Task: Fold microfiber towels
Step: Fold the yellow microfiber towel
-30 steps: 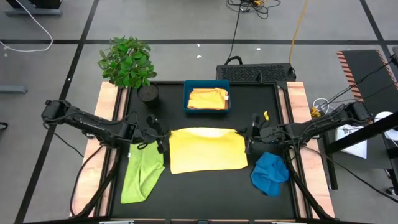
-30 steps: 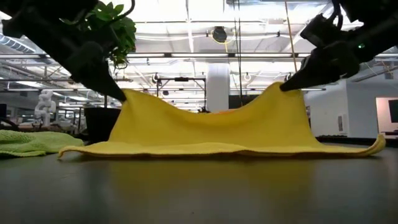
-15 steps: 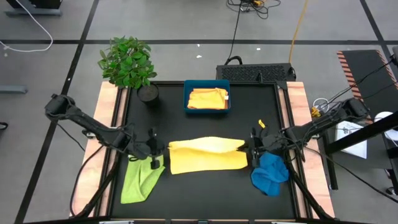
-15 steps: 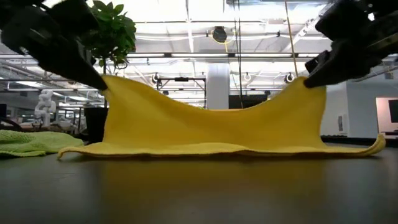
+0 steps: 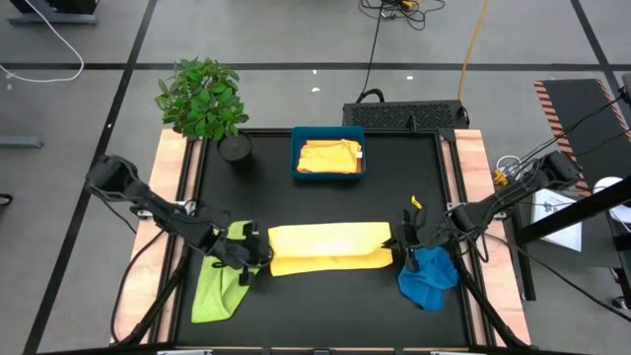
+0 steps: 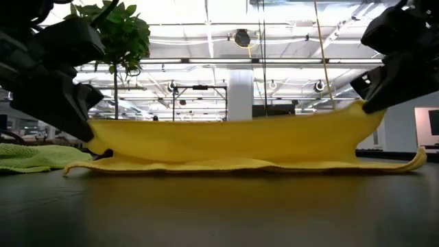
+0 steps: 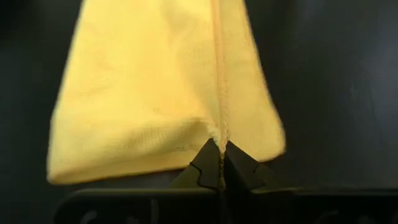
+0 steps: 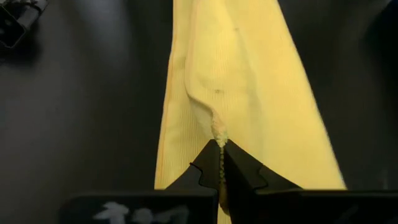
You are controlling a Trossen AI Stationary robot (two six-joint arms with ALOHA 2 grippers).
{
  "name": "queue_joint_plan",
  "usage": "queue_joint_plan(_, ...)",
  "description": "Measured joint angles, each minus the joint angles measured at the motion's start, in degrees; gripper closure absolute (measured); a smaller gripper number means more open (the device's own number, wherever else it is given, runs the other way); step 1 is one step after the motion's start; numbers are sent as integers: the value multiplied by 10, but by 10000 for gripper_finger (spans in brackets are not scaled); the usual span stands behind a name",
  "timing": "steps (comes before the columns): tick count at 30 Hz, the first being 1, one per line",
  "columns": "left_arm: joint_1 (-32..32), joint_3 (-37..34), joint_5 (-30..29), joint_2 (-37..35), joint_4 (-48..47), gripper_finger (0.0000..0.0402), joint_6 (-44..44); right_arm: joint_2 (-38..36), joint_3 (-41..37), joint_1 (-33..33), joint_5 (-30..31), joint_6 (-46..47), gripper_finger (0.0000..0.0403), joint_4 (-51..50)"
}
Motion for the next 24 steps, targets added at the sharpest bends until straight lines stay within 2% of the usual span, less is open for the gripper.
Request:
queue_joint_plan(10, 0, 0, 15, 23, 51, 394, 5, 0, -29, 15, -1, 49, 403, 2)
queue_joint_plan(14, 0, 0, 15, 23, 66, 384, 7, 0, -59, 19, -1, 58, 403, 58)
queue_joint_plan(21, 0, 0, 15, 23, 69, 397, -1, 0, -113, 19, -70, 56, 402, 180)
queue_joint_plan(24, 0, 0, 15, 23, 81, 389, -11, 0, -125, 19, -91, 62, 394, 203)
